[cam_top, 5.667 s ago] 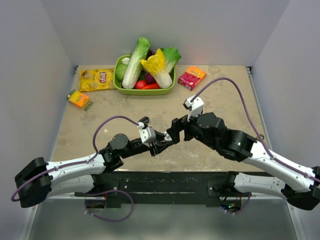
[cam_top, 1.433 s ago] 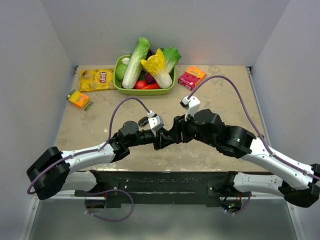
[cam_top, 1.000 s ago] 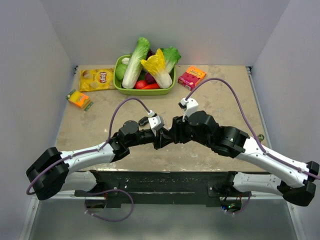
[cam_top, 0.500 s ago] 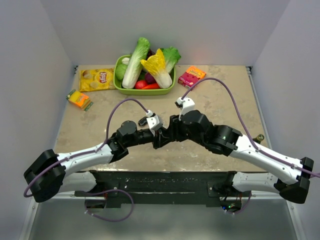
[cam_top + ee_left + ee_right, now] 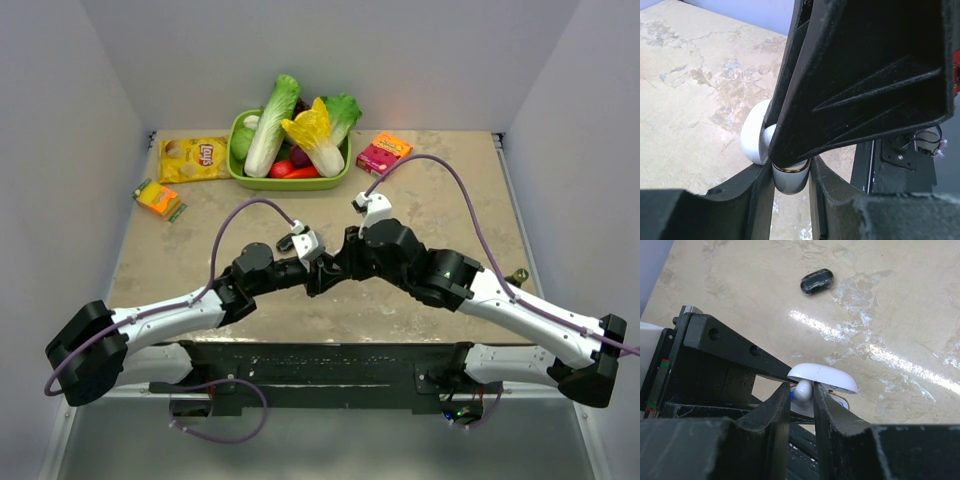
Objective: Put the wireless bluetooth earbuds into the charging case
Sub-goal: Adjust the earbud with the charging case.
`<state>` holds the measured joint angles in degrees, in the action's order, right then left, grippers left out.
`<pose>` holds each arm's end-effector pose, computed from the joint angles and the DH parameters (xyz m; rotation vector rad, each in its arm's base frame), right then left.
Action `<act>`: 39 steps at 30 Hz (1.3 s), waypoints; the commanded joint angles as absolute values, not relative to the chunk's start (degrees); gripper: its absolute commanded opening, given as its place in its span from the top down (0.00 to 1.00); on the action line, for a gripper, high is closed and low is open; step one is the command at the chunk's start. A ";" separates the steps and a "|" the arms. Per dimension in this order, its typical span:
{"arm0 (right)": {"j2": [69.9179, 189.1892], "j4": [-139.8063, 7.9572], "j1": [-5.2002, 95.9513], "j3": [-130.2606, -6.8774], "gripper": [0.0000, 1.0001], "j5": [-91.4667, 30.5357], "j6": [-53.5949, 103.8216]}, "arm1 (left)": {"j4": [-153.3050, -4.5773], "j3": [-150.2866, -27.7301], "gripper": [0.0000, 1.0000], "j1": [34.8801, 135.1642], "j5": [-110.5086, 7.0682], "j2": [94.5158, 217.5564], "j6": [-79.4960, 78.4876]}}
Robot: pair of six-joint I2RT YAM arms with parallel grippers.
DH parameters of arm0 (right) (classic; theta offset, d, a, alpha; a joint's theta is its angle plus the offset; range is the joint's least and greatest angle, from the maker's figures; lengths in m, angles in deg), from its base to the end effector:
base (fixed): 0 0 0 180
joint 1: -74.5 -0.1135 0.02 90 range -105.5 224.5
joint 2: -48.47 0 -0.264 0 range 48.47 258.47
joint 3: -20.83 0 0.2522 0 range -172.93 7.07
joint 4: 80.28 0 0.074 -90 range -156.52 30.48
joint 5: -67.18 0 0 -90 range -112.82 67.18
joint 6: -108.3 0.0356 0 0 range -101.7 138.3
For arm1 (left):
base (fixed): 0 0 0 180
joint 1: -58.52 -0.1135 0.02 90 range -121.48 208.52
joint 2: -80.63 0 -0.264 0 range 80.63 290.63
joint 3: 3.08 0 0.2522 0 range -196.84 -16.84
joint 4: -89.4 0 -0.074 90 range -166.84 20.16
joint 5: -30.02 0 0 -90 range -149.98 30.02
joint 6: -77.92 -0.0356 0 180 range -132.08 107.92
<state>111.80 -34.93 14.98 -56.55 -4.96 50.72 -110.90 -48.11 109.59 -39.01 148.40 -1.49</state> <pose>0.1303 0.1999 0.3546 -0.3183 2.1294 0.6329 0.1534 -0.2102 0.2558 0.8733 1.4946 -1.1079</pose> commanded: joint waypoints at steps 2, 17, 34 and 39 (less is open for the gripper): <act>112.37 -36.46 15.35 -56.04 0.79 -3.05 52.14 | -113.75 -48.22 1.00 110.73 -42.57 146.81 -3.73; 113.69 -36.72 15.53 -57.53 1.00 -0.07 55.47 | -116.82 -46.55 1.00 110.99 -56.20 146.37 -2.68; 118.08 -38.83 16.49 -59.47 1.00 1.61 61.45 | -120.60 -46.90 1.00 113.89 -75.53 148.65 -3.12; 119.75 -39.54 17.20 -60.26 1.00 0.73 62.59 | -122.19 -47.16 1.00 115.21 -81.77 150.68 -3.47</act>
<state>118.91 -41.26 16.85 -57.86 0.60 60.12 -115.34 -46.14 115.14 -70.66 149.69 -2.35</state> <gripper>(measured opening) 0.219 0.339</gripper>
